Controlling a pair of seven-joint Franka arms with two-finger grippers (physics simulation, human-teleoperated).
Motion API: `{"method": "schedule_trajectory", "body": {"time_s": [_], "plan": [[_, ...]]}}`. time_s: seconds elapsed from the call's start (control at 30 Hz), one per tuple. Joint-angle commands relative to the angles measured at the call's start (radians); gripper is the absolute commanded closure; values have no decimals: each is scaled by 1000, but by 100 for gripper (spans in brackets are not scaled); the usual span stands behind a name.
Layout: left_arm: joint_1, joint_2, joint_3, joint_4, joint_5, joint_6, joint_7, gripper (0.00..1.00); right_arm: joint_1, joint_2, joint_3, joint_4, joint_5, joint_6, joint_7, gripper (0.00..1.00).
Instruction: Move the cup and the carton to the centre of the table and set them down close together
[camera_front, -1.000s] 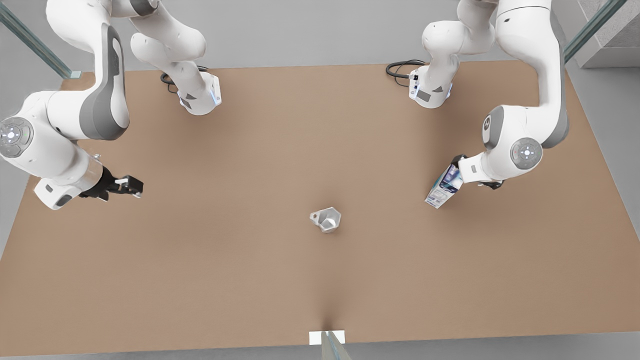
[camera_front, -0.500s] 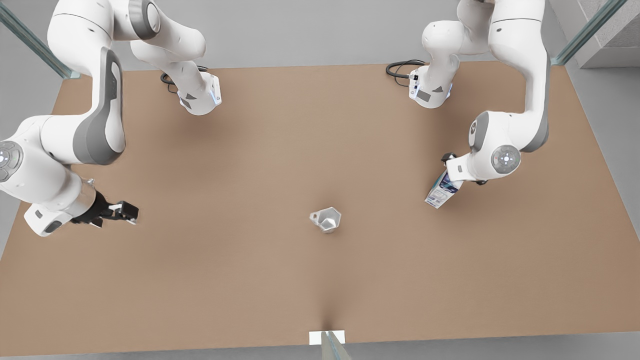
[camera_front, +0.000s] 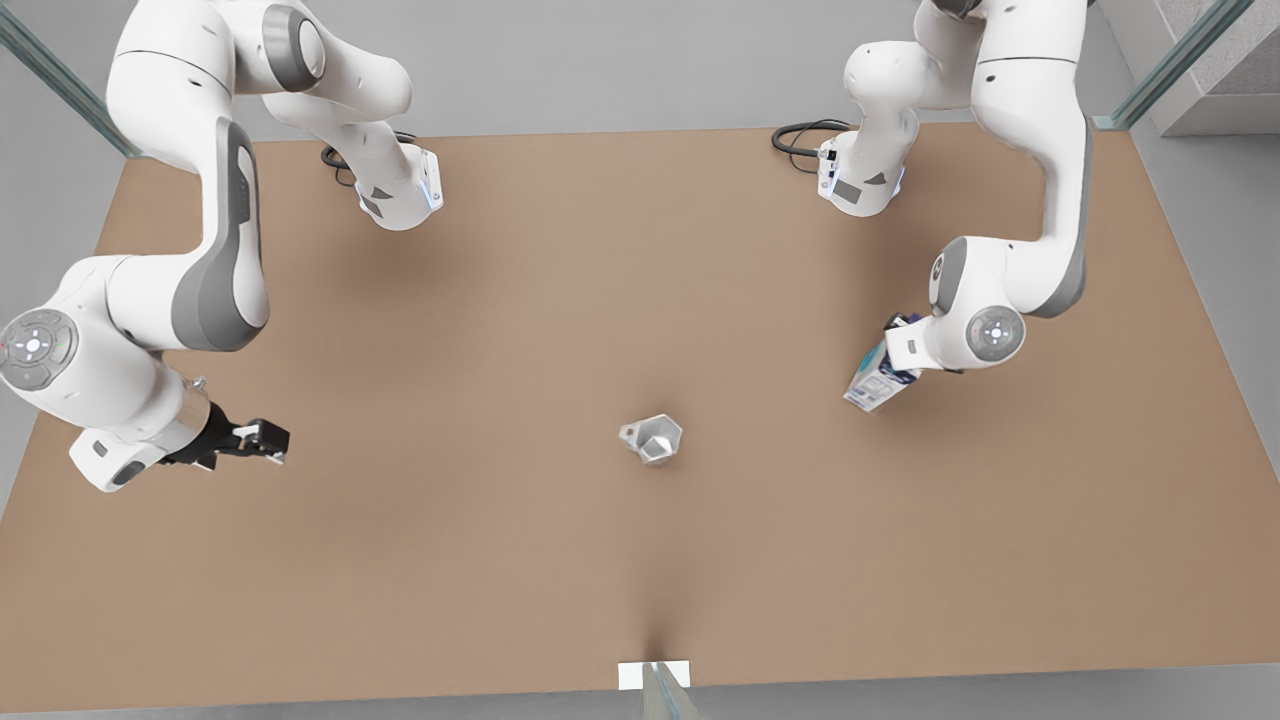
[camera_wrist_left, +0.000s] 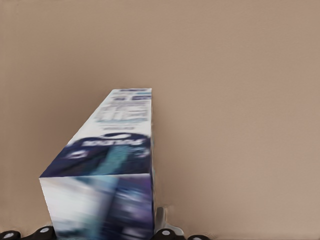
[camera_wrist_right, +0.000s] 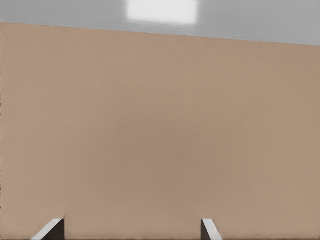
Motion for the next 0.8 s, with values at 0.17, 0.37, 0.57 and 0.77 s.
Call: {"method": "schedule_trajectory", "body": {"time_s": [0.17,0.37,0.57,0.77], "plan": [[-50,-36,-36,94,-95,-60,-128,31,-42,-37,-15,46,-3,5,-34,0],[-139,219,-378,542,-95,-210,-718,30,-24,-27,-11,45,-31,12,-87,0],[-306,286,-400,637,-138,-262,-969,30,-21,-27,-9,45,-31,11,-89,0],[-331,377,-412,676,-126,-232,-1021,29,-21,-21,-8,45,-34,12,-89,0]]}}
